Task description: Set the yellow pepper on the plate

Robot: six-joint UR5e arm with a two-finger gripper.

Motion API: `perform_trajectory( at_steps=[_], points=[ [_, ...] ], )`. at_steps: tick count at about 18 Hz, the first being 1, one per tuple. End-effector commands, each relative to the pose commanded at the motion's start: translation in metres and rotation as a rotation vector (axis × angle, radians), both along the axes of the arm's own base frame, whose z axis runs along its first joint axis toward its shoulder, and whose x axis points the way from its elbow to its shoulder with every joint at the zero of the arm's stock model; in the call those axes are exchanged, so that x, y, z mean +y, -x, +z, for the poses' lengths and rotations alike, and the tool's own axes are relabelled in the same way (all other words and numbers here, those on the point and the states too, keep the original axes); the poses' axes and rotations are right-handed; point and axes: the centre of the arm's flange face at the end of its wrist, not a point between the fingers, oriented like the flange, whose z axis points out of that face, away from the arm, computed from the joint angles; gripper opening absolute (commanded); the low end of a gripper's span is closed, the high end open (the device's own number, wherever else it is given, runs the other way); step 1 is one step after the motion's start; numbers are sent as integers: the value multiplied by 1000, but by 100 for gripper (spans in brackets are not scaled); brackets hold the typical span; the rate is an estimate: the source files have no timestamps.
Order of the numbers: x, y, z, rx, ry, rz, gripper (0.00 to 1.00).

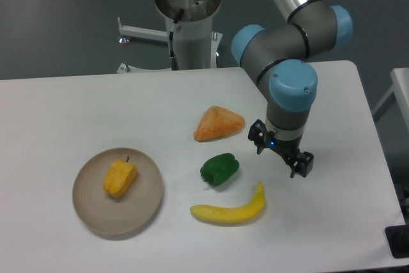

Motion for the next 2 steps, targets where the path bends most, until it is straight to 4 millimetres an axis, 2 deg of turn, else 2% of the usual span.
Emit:
perform_trajectory(
  at_steps=[2],
  points=[
    [-3, 5, 0, 1, -1, 6, 100]
  ],
)
